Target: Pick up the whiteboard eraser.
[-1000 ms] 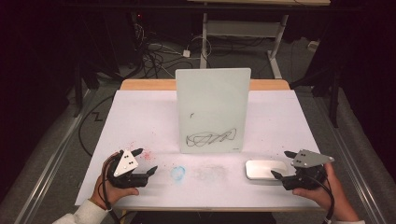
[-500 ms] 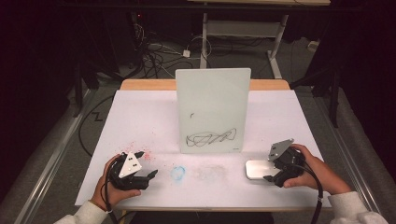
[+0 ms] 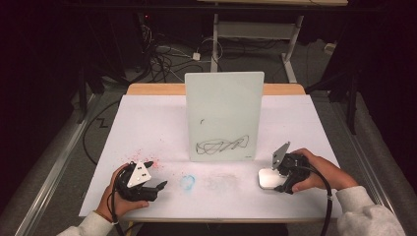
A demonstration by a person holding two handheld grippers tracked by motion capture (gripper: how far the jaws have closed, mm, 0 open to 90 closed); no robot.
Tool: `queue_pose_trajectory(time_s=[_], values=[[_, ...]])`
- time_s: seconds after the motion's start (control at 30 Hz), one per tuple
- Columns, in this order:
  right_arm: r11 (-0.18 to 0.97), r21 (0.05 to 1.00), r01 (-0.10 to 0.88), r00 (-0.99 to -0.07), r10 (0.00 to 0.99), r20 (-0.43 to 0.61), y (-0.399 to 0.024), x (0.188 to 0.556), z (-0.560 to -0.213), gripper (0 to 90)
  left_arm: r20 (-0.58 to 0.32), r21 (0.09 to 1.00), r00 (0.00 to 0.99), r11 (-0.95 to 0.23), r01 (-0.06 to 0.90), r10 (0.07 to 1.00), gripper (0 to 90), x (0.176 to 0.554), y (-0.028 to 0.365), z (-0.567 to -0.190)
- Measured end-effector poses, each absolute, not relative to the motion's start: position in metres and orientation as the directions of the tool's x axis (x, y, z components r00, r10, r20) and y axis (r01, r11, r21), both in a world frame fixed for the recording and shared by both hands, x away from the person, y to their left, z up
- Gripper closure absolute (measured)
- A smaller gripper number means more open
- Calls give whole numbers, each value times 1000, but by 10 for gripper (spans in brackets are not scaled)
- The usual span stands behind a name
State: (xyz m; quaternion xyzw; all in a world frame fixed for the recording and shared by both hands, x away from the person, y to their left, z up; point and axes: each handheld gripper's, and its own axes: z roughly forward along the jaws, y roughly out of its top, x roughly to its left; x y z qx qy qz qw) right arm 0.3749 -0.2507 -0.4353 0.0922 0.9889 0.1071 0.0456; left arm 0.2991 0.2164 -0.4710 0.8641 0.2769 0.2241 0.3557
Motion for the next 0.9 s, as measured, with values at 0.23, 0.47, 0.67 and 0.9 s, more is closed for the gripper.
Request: queue_pose_trajectory(time_s=[0.23, 0.47, 0.67, 0.9], values=[[935, 320, 154, -971, 203, -124, -257, 367, -424, 298, 189, 737, 749, -596, 320, 635, 208, 300, 216, -471], [869, 466, 166, -927, 298, -226, -254, 358, -412, 299, 223, 770, 721, -572, 282, 656, 229, 298, 219, -466], [826, 543, 150, -870, 371, -324, -241, 350, -405, 300, 210, 774, 717, -561, 293, 665, 226, 297, 221, -466], [776, 623, 98, -828, 411, -382, -223, 341, -397, 302, 214, 782, 715, -555, 283, 666, 226, 297, 223, -465]])
